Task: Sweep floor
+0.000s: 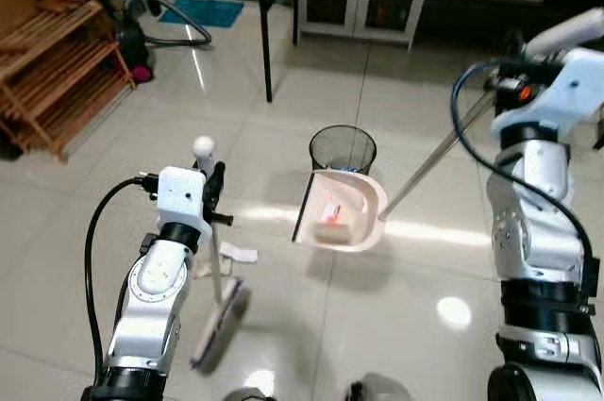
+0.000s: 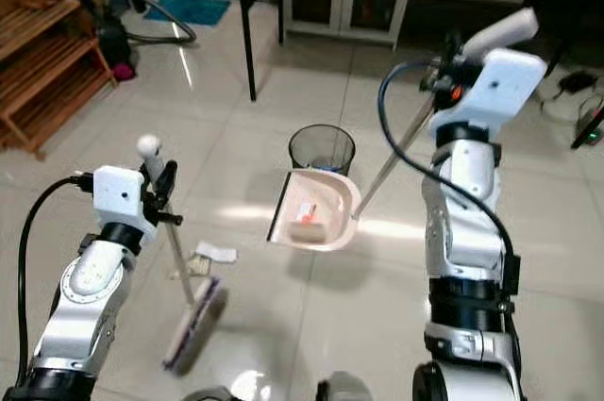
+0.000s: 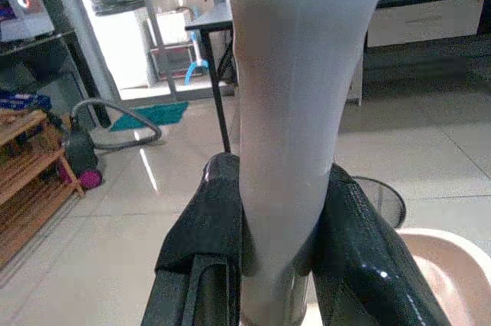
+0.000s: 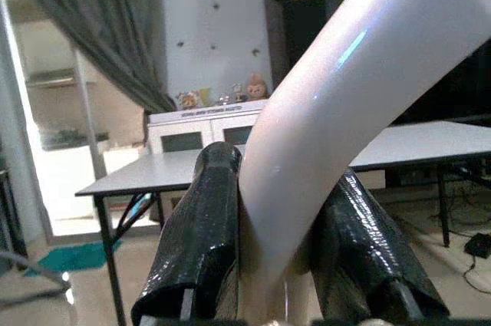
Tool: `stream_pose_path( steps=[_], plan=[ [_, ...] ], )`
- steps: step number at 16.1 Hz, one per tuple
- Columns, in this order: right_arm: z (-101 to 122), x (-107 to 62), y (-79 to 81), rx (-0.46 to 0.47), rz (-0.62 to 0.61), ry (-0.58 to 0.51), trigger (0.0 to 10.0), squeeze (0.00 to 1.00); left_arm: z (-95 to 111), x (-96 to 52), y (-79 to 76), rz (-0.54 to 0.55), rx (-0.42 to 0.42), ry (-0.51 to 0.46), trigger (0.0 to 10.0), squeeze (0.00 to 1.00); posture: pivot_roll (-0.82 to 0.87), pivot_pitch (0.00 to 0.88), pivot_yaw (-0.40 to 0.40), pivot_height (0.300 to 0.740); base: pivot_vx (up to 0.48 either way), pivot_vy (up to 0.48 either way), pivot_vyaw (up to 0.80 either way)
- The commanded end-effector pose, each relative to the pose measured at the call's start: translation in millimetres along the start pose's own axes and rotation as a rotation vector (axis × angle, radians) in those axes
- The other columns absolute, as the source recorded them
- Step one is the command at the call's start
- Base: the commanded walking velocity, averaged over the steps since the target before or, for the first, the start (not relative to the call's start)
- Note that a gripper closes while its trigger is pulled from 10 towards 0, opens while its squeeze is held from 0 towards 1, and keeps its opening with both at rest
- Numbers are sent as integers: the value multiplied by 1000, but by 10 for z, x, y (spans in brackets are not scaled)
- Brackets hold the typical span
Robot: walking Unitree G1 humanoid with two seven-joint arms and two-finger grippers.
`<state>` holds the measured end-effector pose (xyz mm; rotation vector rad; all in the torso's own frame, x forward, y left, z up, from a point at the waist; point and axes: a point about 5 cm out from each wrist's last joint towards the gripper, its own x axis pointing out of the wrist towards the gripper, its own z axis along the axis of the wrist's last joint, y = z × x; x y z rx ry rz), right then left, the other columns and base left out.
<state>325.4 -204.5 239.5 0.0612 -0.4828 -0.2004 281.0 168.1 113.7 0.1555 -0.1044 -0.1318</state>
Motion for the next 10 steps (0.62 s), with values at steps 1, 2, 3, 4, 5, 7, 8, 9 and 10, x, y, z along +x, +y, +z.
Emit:
stream_pose_path(
  steps=[1,2,3,4,5,7,8,9,10],
  plan=[
    [72,45,-100,-17,-44,-27,10000,0,71,30,-71,-25,-6,-39,10000,0,-10,96,20,740,412,0,0],
    [76,70,-118,-5,-65,-25,10000,0,70,26,-69,-27,-4,-38,10000,0,-9,97,20,740,412,0,0],
    [76,79,-126,2,-73,-23,10000,0,68,23,-68,-27,-3,-38,10000,0,-9,97,20,740,412,0,0],
    [77,95,-141,17,-90,-20,10000,0,65,17,-67,-28,-2,-37,10000,0,-9,100,22,740,412,0,0],
    [89,121,-158,35,-107,-24,10000,0,62,11,-67,-29,-1,-36,10000,0,-9,99,22,740,412,0,0],
    [108,149,-167,42,-115,-31,10000,0,59,3,-71,-31,0,-35,10000,0,-8,103,23,740,412,0,-581],
    [114,161,-175,43,-119,-34,10000,0,58,-1,-74,-32,0,-35,10000,0,-6,102,24,740,412,0,-563],
    [116,169,-180,44,-123,-35,10000,0,58,-4,-75,-33,0,-34,10000,0,-6,103,24,740,412,0,-506],
    [116,173,-186,45,-126,-35,10000,0,55,-11,-75,-33,0,-33,10000,0,-5,102,26,740,412,0,0]
  ],
)
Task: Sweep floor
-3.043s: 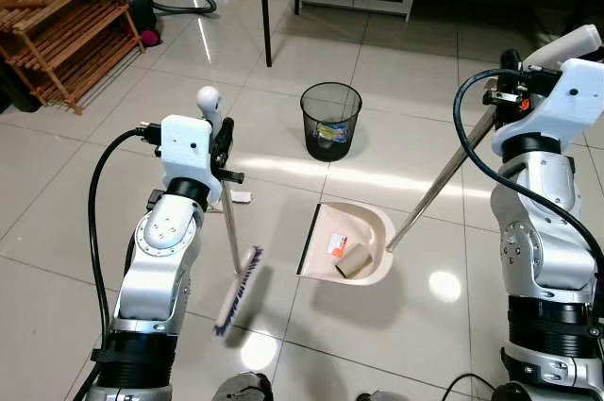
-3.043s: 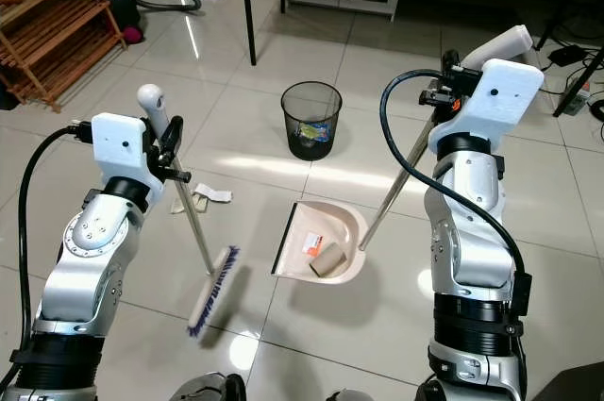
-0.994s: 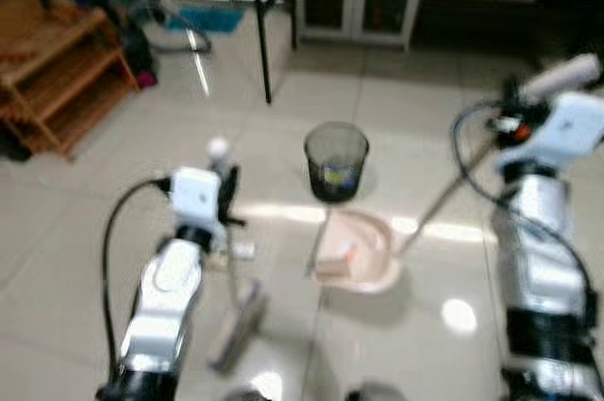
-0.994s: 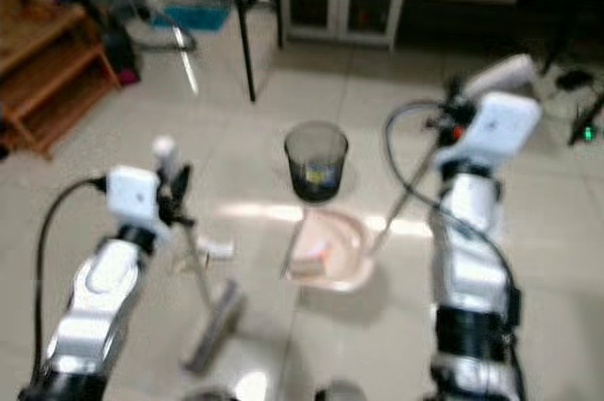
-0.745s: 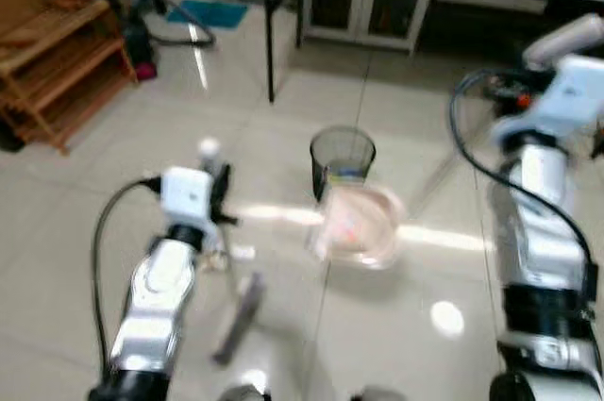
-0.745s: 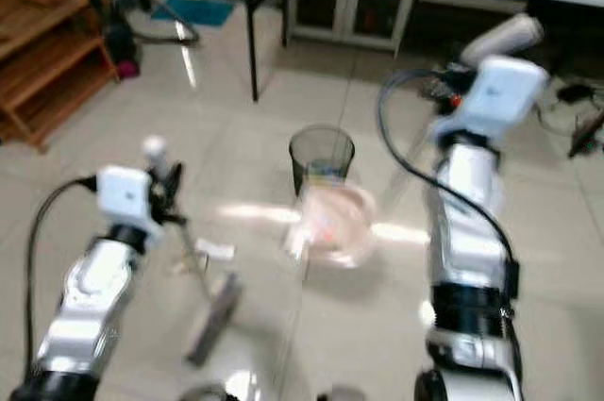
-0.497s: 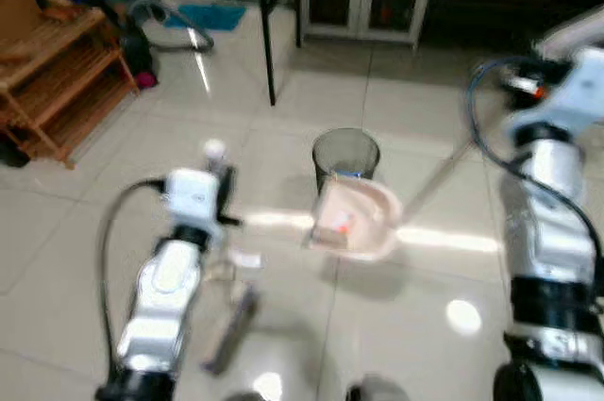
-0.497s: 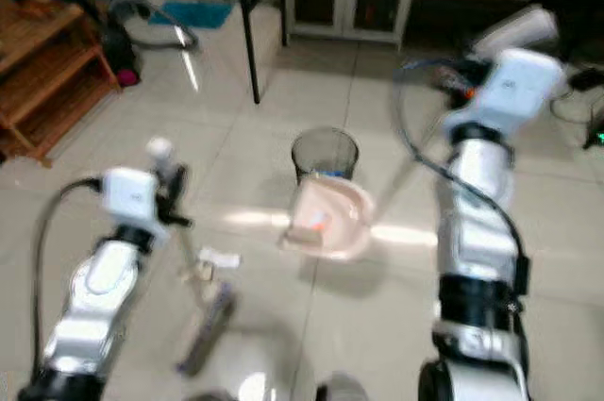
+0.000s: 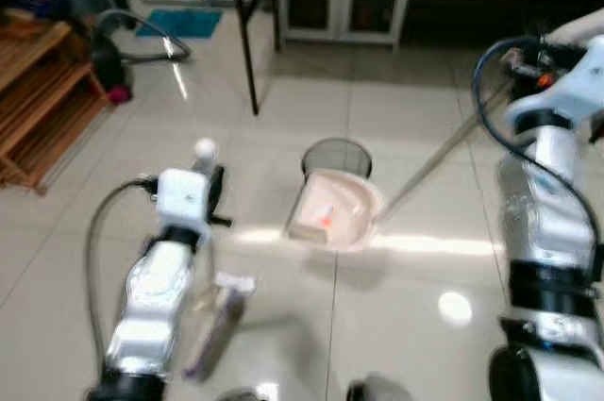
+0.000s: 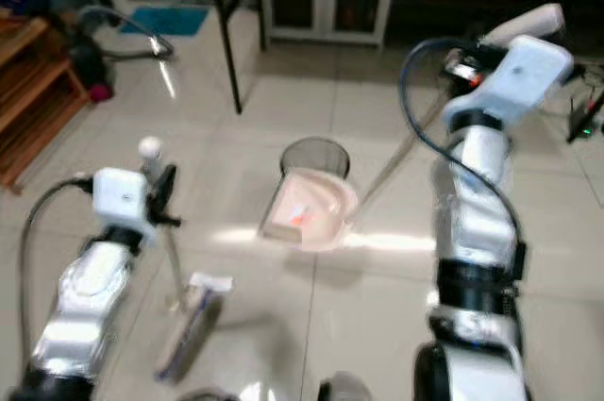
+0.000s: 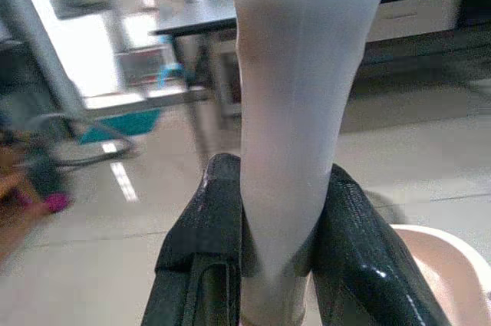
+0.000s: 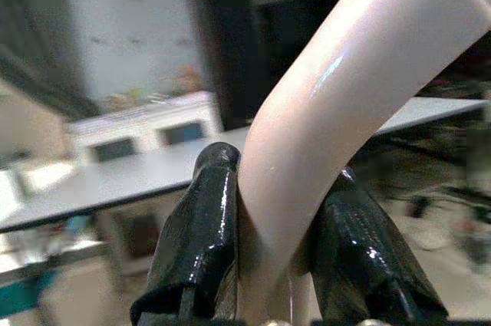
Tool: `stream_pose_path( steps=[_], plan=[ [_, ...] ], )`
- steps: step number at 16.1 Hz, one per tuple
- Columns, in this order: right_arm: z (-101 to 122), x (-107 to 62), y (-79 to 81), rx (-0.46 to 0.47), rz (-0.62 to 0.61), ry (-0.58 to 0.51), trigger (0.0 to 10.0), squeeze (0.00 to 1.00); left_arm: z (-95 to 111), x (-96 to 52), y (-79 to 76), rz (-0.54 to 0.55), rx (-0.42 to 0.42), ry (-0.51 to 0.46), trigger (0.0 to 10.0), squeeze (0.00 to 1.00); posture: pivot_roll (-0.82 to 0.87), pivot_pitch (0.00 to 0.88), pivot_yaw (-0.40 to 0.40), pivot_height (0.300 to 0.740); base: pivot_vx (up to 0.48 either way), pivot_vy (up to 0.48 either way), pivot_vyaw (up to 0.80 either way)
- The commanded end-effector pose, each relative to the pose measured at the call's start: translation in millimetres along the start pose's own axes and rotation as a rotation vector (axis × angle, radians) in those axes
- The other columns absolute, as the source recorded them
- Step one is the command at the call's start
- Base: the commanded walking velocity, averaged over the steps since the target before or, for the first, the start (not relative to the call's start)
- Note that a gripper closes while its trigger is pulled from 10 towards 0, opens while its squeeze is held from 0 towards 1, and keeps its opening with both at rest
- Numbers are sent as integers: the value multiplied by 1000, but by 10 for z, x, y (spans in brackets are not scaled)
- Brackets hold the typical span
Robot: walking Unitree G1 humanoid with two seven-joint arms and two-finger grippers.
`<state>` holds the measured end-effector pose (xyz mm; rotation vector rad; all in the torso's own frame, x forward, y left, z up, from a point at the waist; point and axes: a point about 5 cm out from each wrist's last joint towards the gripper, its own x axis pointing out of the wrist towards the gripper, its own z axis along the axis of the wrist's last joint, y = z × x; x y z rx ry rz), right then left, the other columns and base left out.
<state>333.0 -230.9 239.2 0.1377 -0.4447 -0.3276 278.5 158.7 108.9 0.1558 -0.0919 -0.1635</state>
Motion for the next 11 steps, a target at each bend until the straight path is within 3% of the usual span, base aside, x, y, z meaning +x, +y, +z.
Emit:
stream_pose_path(
  steps=[1,11],
  plan=[
    [148,45,66,11,15,-72,10000,0,83,-2,25,-3,3,-42,10000,0,-3,101,27,740,412,0,0],
    [103,44,22,46,-24,-65,10000,0,74,-28,13,-19,5,-36,10000,0,1,95,29,740,412,0,0]
  ],
)
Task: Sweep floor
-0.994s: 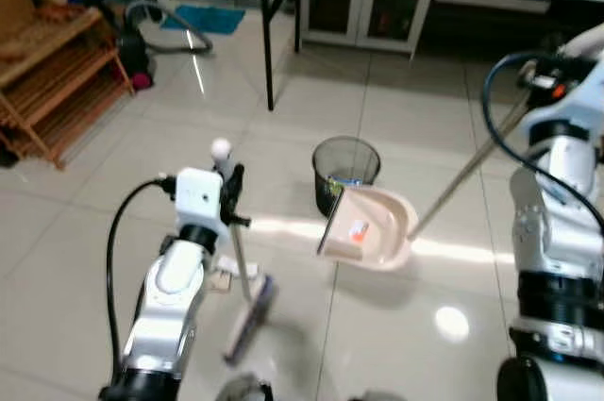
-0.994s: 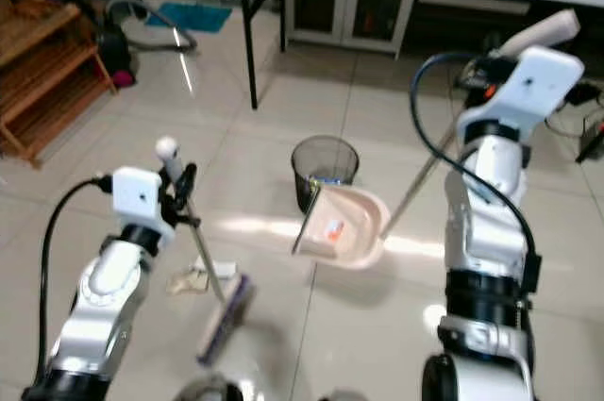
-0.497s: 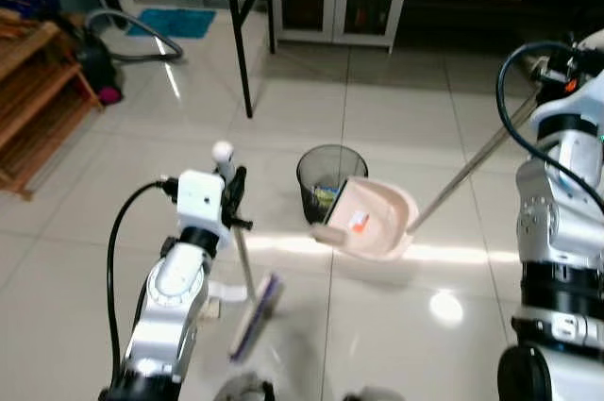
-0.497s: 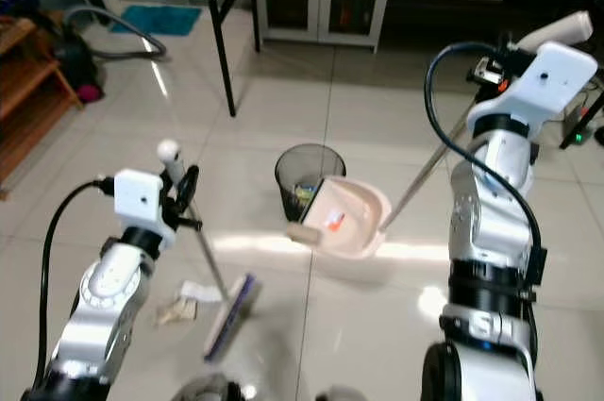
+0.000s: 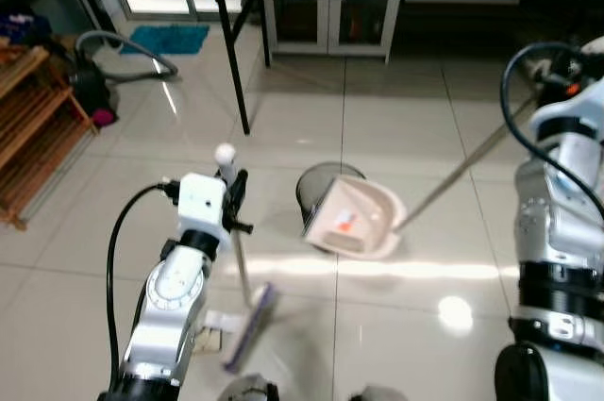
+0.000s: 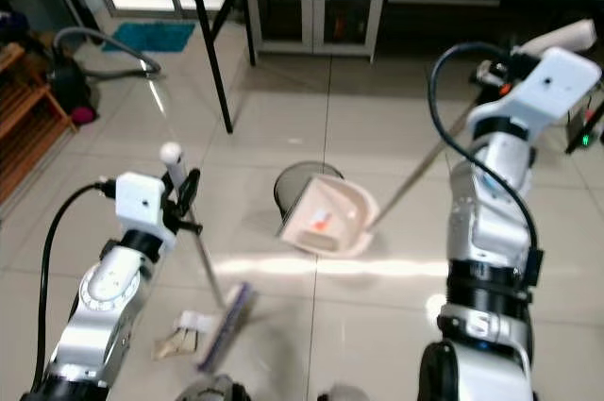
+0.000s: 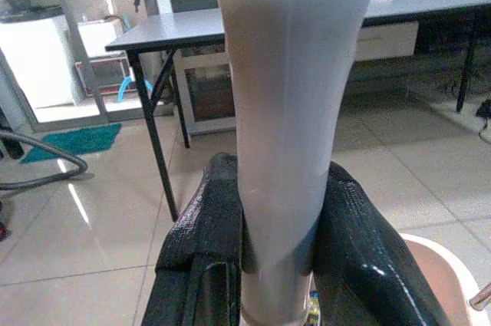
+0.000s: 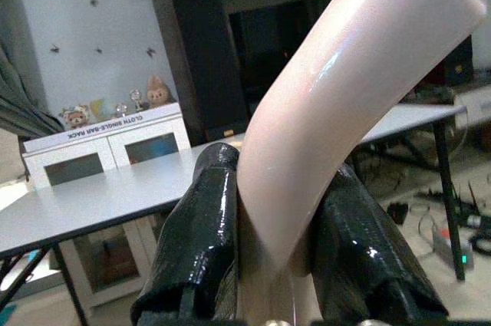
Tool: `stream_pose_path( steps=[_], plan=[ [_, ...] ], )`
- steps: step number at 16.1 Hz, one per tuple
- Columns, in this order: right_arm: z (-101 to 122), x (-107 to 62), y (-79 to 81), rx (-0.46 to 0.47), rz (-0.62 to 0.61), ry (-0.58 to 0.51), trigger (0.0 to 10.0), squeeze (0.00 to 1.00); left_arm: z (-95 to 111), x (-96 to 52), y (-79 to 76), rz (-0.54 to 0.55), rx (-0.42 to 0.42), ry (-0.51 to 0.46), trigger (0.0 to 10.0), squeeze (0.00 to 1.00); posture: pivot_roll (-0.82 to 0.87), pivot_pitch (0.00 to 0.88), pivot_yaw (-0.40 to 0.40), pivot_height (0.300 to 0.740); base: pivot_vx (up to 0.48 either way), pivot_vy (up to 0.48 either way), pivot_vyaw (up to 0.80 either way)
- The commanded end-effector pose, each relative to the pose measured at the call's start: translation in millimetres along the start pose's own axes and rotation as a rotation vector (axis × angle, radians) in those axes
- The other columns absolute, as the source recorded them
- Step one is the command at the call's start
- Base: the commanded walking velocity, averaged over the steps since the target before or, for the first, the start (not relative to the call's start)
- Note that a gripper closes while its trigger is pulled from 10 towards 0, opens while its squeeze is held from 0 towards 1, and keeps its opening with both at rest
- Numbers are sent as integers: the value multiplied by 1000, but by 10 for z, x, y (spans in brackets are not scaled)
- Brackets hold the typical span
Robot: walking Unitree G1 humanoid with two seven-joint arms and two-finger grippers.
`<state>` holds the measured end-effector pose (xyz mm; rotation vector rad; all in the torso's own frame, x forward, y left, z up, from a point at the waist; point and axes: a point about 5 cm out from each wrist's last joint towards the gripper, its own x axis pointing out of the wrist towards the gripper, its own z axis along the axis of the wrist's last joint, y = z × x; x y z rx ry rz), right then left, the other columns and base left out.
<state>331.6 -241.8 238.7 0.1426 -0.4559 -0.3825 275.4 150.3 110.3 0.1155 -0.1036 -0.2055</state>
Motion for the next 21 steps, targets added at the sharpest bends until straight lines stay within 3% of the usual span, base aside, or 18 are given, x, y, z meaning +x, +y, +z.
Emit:
stream_pose_path(
  steps=[1,16,21],
  plan=[
    [93,14,131,54,28,-48,10000,0,48,-18,97,19,47,-17,10000,0,2,94,29,740,412,0,0],
    [93,66,83,63,3,-58,10000,0,61,34,87,19,47,-19,10000,0,4,80,32,740,407,0,-122],
    [94,66,69,57,-2,-71,10000,0,43,61,106,26,57,-3,10000,0,5,82,32,740,124,0,0]
  ],
)
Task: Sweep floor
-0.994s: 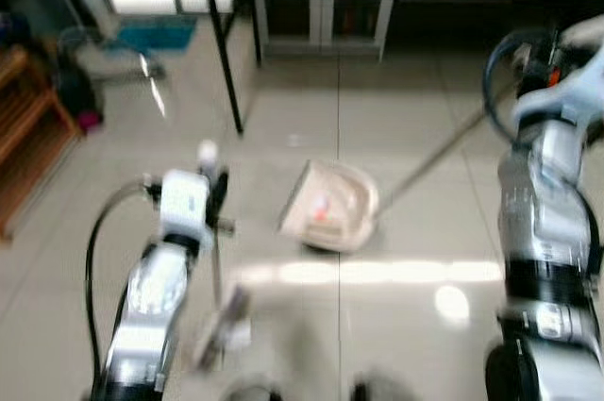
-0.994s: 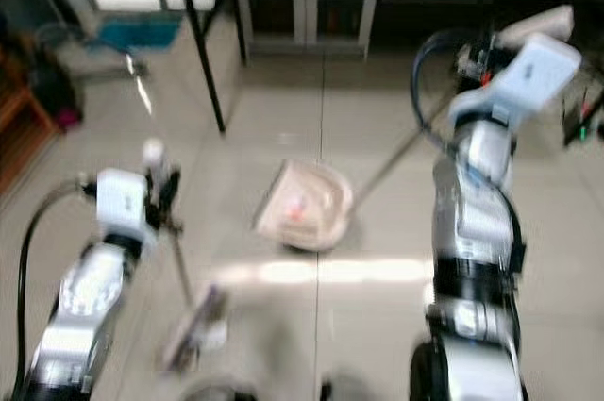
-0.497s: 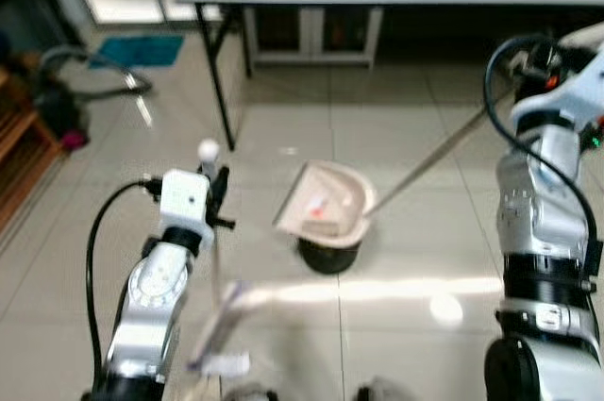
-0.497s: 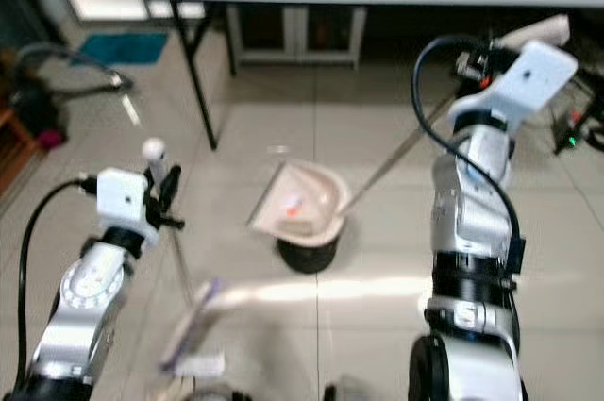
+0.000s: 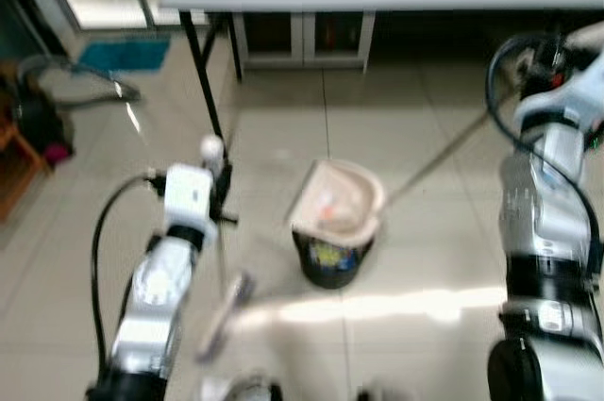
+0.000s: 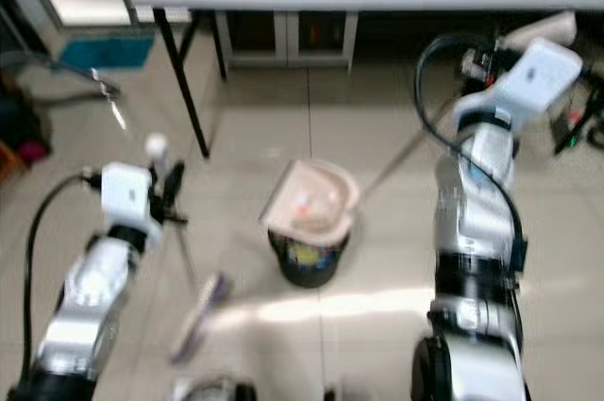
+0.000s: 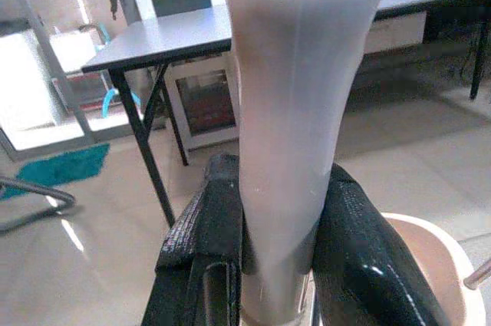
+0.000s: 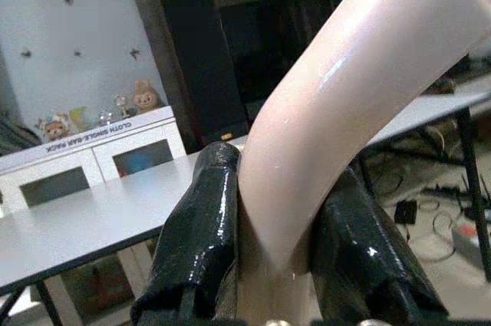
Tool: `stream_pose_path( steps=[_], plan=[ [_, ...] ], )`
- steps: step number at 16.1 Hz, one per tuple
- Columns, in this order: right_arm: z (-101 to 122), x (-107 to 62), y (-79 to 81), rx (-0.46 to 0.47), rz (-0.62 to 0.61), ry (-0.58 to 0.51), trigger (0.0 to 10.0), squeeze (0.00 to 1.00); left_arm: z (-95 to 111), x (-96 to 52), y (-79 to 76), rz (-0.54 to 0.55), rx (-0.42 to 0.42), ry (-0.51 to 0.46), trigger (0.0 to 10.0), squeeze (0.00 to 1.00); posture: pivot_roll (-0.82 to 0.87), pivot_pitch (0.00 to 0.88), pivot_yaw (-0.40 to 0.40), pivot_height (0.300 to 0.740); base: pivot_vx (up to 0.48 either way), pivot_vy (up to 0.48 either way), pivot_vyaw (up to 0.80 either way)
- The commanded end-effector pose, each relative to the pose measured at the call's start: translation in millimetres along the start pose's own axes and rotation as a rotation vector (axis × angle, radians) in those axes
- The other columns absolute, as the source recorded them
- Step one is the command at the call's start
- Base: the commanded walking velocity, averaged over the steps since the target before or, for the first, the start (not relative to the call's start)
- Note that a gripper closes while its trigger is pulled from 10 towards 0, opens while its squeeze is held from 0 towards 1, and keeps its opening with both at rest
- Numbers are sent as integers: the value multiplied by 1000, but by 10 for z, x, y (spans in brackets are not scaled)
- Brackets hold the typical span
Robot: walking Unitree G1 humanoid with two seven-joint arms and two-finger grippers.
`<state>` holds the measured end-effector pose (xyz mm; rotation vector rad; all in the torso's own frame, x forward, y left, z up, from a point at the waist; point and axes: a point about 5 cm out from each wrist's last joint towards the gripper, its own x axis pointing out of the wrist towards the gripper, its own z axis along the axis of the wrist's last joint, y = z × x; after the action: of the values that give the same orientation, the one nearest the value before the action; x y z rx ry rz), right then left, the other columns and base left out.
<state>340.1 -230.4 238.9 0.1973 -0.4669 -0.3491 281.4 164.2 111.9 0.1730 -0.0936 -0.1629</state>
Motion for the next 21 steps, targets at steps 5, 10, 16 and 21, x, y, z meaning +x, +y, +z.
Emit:
stream_pose_path(
  steps=[5,10,16,21],
  plan=[
    [191,44,-26,0,2,-118,10000,0,44,24,-34,-6,-4,-17,10000,0,6,86,30,740,0,0,0],
    [208,54,39,-32,47,-149,10000,0,37,28,-32,-2,1,-14,10000,0,7,88,32,740,0,0,0],
    [215,56,64,-37,61,-157,10000,0,38,31,-32,-2,1,-14,10000,0,7,87,33,740,0,0,0],
    [215,56,64,-37,61,-157,10000,0,38,31,-32,-2,1,-14,10000,0,7,87,33,740,0,0,0]
  ],
)
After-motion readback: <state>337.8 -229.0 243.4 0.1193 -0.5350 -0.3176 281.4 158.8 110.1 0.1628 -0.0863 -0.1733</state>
